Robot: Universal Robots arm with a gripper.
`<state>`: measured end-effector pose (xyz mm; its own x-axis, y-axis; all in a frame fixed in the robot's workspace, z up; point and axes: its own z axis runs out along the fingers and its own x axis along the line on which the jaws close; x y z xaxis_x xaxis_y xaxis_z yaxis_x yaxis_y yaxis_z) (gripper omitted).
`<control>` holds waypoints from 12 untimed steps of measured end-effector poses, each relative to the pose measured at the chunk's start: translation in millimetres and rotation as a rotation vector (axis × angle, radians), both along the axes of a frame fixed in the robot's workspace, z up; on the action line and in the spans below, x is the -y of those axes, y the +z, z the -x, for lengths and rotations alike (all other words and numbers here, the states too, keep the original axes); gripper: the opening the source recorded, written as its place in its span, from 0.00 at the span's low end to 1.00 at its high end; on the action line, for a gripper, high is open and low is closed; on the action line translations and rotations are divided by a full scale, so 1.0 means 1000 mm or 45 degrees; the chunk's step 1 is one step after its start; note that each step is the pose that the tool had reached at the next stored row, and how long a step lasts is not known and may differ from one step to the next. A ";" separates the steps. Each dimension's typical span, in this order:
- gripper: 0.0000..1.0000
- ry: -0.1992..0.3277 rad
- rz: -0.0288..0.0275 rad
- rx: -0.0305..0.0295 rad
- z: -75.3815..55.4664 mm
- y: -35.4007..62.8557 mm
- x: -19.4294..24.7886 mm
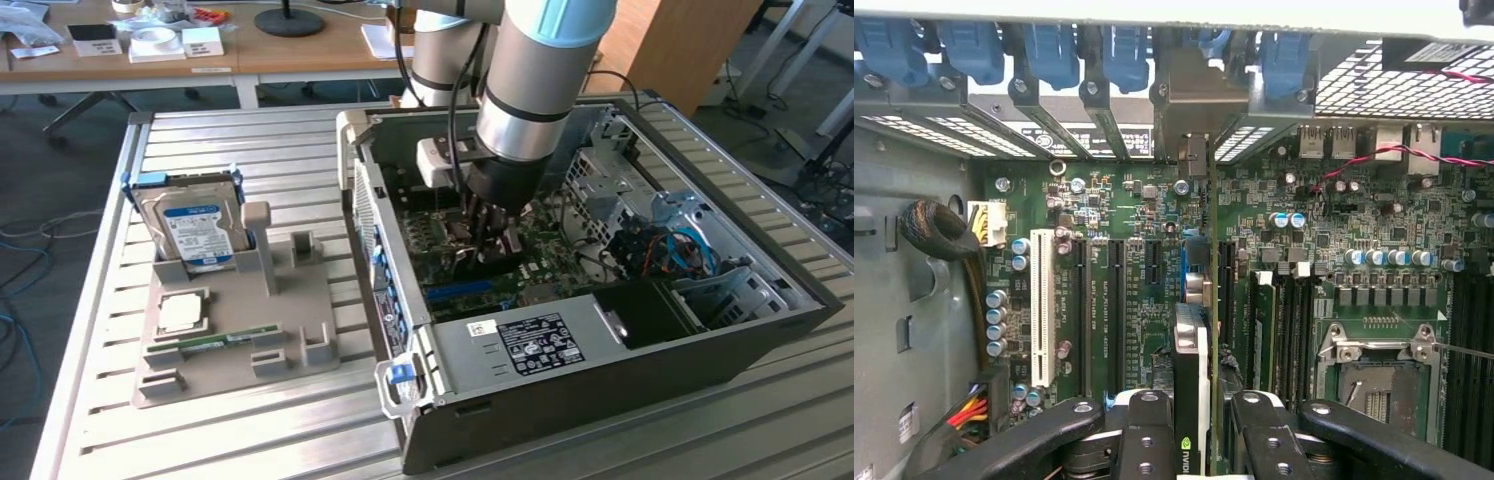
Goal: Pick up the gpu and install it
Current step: 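Insert the gpu into the slot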
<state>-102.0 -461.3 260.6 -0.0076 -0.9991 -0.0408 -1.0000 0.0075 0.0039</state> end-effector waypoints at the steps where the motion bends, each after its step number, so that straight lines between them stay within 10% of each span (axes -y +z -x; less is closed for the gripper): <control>1: 0.27 0.000 -0.0002 0.0001 0.000 -0.0001 0.0000; 12: 0.27 0.000 -0.0004 0.0002 0.000 -0.0022 0.0000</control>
